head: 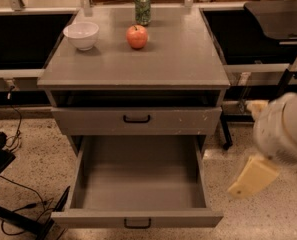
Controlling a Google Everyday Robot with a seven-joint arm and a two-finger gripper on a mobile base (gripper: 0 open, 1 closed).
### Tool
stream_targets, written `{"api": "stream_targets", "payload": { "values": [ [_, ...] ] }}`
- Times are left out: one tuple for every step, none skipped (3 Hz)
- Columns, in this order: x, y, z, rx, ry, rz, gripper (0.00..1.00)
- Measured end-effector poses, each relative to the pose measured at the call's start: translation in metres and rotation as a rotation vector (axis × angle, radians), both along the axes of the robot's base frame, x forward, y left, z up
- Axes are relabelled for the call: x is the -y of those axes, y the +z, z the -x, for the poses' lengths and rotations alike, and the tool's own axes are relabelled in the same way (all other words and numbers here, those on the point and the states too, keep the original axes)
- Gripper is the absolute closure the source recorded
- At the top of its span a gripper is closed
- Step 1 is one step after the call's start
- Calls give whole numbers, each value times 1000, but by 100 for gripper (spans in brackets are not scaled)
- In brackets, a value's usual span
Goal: Close middle drawer
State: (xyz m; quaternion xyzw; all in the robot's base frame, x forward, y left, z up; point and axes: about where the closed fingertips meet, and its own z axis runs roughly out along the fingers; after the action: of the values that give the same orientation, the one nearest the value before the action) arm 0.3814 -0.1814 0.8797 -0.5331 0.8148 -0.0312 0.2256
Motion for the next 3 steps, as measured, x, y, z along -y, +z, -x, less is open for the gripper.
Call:
{"api": "stream_targets", "payload": {
  "values": [
    [-21, -67, 10, -11, -11, 18, 0],
    [-32, -158, 22, -70, -7, 34, 0],
    [-24, -249, 45, -174, -14, 51, 0]
  ]
}}
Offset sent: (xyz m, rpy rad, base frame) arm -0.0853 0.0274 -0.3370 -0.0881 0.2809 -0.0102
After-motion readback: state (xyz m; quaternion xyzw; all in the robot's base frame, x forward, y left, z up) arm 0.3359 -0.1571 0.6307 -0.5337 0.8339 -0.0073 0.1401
